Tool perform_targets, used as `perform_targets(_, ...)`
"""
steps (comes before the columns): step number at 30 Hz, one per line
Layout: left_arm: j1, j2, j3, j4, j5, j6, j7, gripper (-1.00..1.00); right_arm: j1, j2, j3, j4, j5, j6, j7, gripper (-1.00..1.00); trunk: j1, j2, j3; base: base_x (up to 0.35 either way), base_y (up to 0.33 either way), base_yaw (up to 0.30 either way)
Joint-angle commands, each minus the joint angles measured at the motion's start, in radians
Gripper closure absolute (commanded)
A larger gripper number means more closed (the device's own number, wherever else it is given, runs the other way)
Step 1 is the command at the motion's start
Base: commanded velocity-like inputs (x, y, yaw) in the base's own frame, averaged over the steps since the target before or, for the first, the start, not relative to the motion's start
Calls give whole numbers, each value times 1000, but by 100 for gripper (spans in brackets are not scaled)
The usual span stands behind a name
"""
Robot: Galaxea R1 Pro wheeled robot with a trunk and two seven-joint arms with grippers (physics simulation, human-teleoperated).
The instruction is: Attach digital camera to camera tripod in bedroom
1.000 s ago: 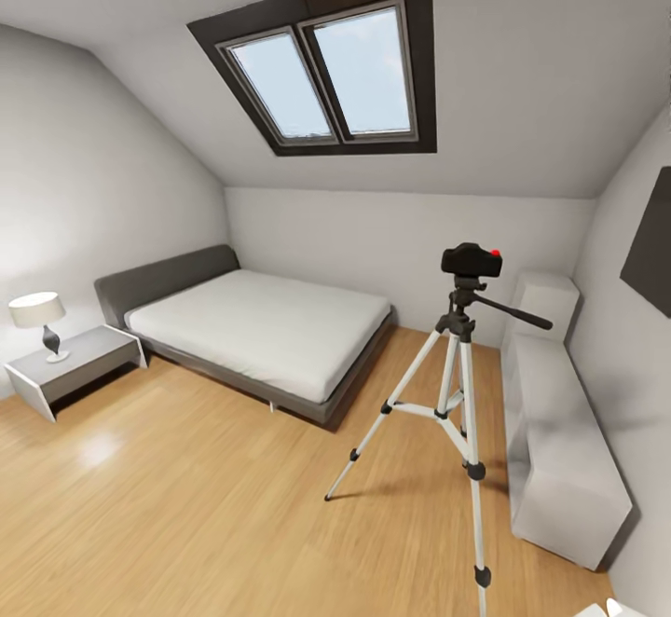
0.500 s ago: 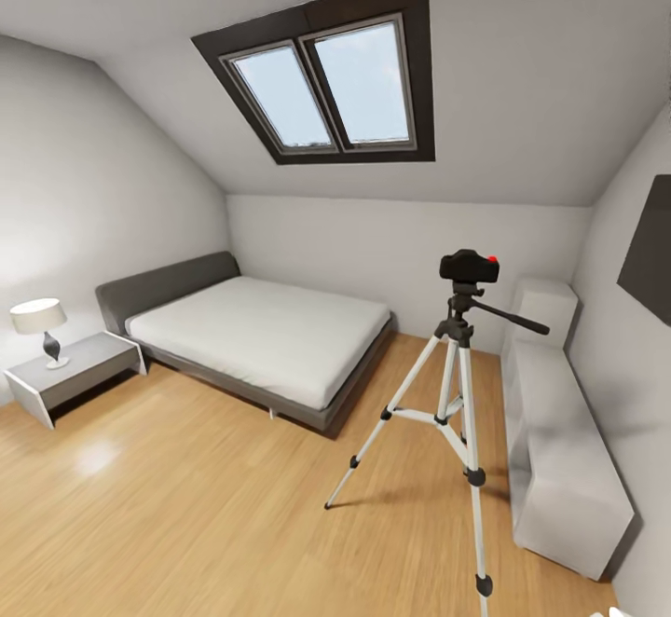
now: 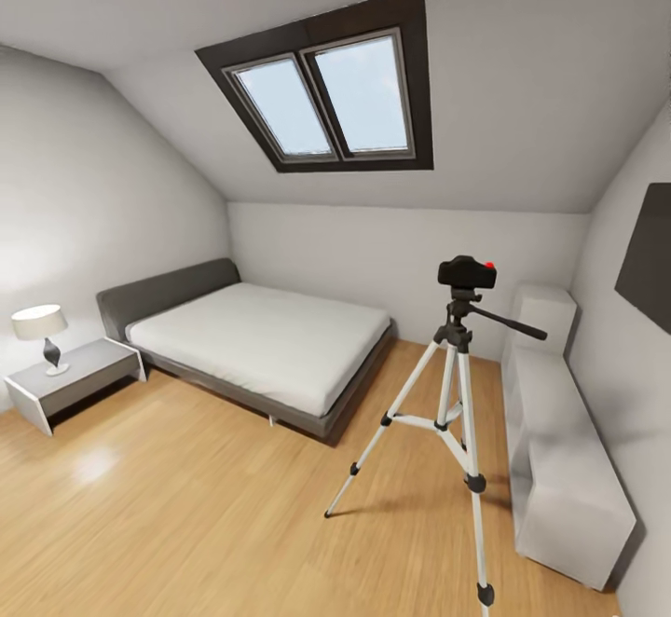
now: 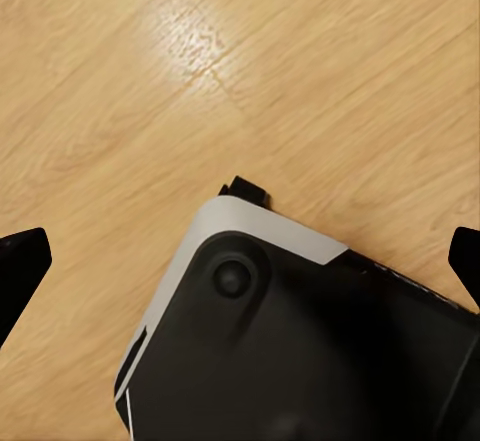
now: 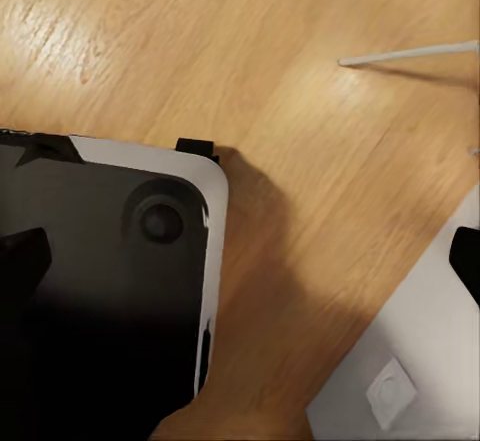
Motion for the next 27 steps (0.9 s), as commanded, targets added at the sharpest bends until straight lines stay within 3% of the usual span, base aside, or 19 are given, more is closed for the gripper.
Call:
perform_targets(1, 0, 0, -9, 0, 7, 2, 3, -100, 5, -1, 1, 3, 0, -7, 1, -100, 0, -1, 1, 0, 0, 0)
perform_targets(9, 1, 3, -10, -1, 5, 1, 3, -100, 31, -4, 2, 3, -36, -17, 1, -100, 0, -1, 9, 0, 0, 0)
perform_targets(27, 2, 5, -13, -4, -2, 0, 3, -100, 37, -4, 5, 2, -35, -25, 1, -100, 0, -1, 15, 0, 0, 0)
